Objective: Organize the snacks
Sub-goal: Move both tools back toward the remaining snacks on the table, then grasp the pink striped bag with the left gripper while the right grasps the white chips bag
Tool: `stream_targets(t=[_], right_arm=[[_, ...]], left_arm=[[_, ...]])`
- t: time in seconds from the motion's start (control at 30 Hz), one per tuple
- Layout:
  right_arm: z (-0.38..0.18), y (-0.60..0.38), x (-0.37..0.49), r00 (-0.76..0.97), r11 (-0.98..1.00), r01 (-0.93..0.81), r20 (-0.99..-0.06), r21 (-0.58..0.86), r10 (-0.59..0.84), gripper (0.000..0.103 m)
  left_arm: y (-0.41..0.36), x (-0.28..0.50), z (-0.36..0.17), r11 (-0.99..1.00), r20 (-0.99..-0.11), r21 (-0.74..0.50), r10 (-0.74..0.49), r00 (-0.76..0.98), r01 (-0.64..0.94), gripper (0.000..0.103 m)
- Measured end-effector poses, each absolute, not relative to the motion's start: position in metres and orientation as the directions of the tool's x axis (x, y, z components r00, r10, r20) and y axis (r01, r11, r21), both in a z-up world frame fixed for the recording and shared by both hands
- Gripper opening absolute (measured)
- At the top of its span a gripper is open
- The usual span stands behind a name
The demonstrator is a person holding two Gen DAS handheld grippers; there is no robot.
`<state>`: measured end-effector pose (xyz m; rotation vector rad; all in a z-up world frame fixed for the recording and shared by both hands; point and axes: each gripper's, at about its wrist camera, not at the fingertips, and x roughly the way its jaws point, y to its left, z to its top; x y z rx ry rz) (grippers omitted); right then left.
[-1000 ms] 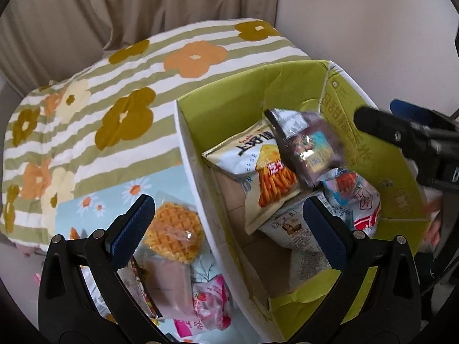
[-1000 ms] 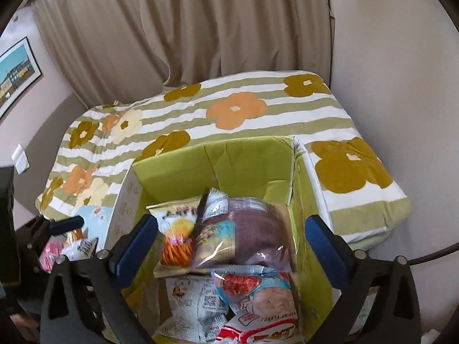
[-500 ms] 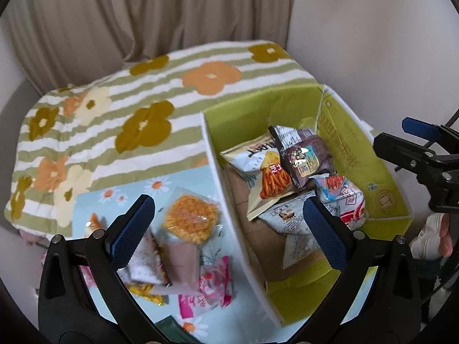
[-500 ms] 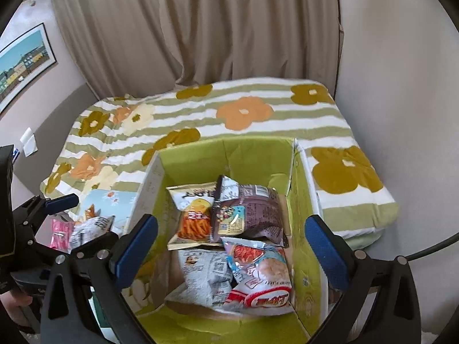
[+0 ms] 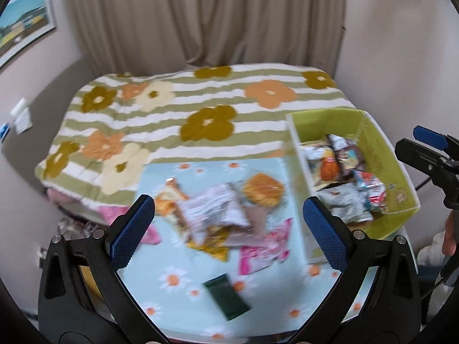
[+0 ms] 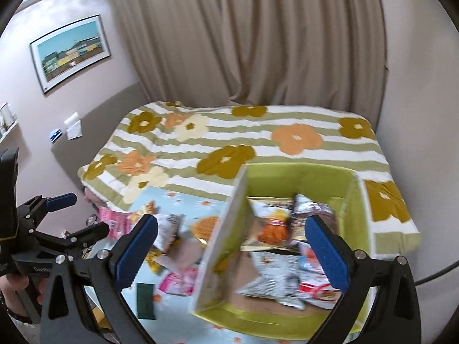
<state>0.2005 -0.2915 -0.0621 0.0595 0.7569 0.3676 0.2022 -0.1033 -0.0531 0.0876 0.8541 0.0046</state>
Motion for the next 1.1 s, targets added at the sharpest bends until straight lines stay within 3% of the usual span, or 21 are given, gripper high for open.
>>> stream_targets(t=[0.47,0.8,1.1], right_arm=[[-0.101,-0.162,0.204,0.608,0.921,-0.244,-0.693,0.302,0.388,0.102],[-0.154,-0.123,0.223,0.535,0.927,-0.165,-0.759,0.336,0.371,0.102],[-0.19,-0.12,0.246,0.504,0.922,-0.146,-0.775,0.358,0.38,0.102]], left_arm=[[0.063,0.193,-0.076,1.0,-0.788,0.022,0.017,0.615,0.0,0.103],[0.125,0.23,-0.149,0.999,-0.861,0.0,-0.026,0.508,0.052,0.103],[0.163,0.271,-0.219,0.995,-0.92,-0.092,-0.072,0.385,-0.034,0.103]])
